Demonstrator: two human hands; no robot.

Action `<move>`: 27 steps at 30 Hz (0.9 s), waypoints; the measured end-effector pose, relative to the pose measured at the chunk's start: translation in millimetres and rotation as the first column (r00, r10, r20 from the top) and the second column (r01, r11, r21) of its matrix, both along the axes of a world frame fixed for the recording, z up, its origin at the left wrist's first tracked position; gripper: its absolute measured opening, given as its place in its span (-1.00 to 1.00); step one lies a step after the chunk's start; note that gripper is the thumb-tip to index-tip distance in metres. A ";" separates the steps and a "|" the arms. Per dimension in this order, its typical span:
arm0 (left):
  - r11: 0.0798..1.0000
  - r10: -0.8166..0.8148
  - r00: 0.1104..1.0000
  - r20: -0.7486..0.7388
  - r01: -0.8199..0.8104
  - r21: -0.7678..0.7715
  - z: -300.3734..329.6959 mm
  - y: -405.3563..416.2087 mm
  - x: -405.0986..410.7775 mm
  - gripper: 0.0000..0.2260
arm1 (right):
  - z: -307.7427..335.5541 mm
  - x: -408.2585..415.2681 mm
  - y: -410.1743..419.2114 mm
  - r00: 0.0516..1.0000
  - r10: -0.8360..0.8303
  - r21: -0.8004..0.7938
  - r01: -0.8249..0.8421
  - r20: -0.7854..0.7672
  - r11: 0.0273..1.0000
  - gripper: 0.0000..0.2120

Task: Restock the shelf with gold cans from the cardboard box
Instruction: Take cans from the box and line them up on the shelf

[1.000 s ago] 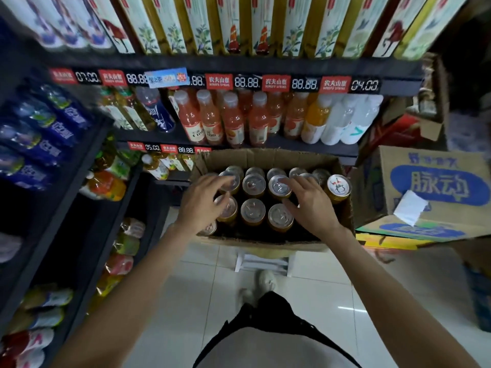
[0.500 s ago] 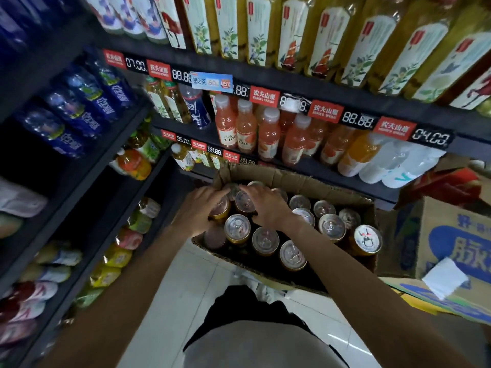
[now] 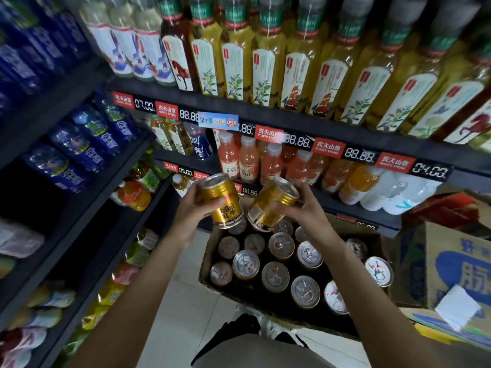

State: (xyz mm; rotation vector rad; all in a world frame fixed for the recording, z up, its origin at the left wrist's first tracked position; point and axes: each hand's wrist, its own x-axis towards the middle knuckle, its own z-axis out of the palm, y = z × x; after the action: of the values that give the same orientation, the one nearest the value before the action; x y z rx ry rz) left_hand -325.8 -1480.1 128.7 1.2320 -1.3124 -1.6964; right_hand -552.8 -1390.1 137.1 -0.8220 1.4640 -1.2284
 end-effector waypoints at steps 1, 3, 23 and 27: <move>1.000 -0.024 0.998 -0.066 0.025 0.015 11.3 -1.8 -6.6 -0.18 | 8.4 -4.4 1.2 0.995 -0.004 0.001 0.004 0.097 1.000 -0.42; 0.996 -0.077 0.986 -0.151 0.083 0.031 31.0 -4.3 -19.8 -0.19 | 23.3 -10.7 3.7 0.980 0.014 -0.004 -0.014 0.201 1.000 -0.47; 0.757 -0.286 0.944 -0.165 0.118 -0.642 285.8 -30.6 -104.1 -0.75 | 272.5 -63.6 -12.8 0.991 -0.126 -0.448 0.091 -0.051 0.889 -0.70; 0.624 -0.231 0.966 -0.116 0.055 -0.780 327.1 -45.1 -129.7 -0.64 | 322.8 -74.6 -29.3 0.967 -0.177 -0.534 0.053 -0.183 0.844 -0.52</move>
State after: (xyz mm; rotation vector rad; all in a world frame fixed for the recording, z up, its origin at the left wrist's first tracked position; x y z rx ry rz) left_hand -455.4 -1525.3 455.9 0.4235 -1.7668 -1.0689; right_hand -627.3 -1419.4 459.9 -1.2911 1.3808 -1.7157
